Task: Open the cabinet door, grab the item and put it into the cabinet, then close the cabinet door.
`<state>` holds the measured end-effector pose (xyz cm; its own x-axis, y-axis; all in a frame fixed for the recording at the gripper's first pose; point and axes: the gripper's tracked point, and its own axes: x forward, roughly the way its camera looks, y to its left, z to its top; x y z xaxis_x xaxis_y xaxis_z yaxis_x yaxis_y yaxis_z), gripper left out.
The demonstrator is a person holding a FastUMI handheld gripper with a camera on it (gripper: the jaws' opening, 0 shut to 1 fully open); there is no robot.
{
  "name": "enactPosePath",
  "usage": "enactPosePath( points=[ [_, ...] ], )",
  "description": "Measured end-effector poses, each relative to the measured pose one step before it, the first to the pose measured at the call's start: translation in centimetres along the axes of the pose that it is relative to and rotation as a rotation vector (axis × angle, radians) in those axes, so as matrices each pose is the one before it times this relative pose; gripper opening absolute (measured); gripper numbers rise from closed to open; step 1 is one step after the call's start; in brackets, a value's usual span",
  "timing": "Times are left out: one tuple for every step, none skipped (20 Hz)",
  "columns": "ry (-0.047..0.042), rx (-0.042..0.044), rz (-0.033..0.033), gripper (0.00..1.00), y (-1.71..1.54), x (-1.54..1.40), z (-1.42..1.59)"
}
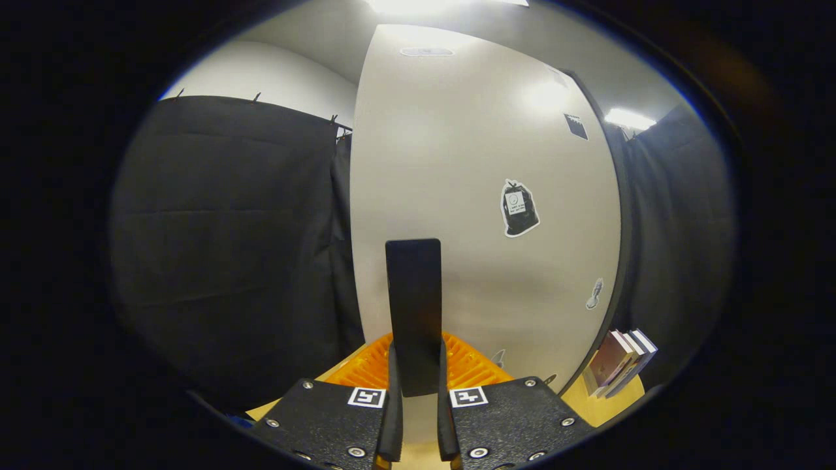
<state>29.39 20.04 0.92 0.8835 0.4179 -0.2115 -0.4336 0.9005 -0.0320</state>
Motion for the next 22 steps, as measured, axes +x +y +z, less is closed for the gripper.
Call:
enactPosePath(
  points=[
    [-0.00218,-0.00012,-0.00352,0.21,-0.075,-0.361,0.048],
    [-0.00216,-0.00162,-0.00534,0.22,-0.021,-0.297,-0.041],
    [-0.00397,-0.00126,-0.00494,0.22,-0.027,-0.427,0.055],
    [-0.00201,0.00109,-0.00416,0.21,-0.039,-0.321,0.038],
    [-0.00137,0.00282,-0.00365,0.22,-0.133,-0.045,-0.024],
    [-0.00164,0.00535,-0.00488,0.21,-0.136,-0.246,-0.013],
    [0.00007,0.00509,-0.00467,0.21,-0.141,-0.12,0.004],
    [-0.00348,0.0032,-0.00414,0.21,-0.153,-0.078,-0.017],
    [-0.00309,0.00093,-0.00319,0.21,-0.133,-0.208,-0.017],
    [-0.0007,-0.00011,-0.00173,0.21,-0.106,-0.255,0.022],
    [0.00064,0.00098,0.00013,0.21,-0.071,-0.107,-0.016],
    [0.00192,0.0043,-0.00146,0.21,-0.136,-0.123,0.006],
    [-0.00191,0.00703,-0.00485,0.21,-0.206,0.045,-0.046],
    [-0.002,0.002,-0.00564,0.21,-0.095,-0.163,0.0],
    [-0.00144,-0.00207,-0.00562,0.21,-0.098,-0.12,0.042],
    [-0.00175,-0.00321,-0.00595,0.21,-0.091,-0.224,0.013],
    [-0.00015,-0.0029,-0.00535,0.21,-0.077,-0.274,0.052],
    [-0.00012,-0.00118,-0.00503,0.21,-0.059,-0.088,-0.02],
    [-0.00047,0.00014,-0.00488,0.21,-0.119,0.014,-0.013],
    [-0.00133,-0.00131,-0.00745,0.21,-0.143,-0.183,0.042],
    [-0.00264,-0.00148,-0.00646,0.21,-0.119,-0.163,0.031],
    [-0.00361,-0.00089,-0.01045,0.21,-0.23,-0.099,-0.038]
  ],
)
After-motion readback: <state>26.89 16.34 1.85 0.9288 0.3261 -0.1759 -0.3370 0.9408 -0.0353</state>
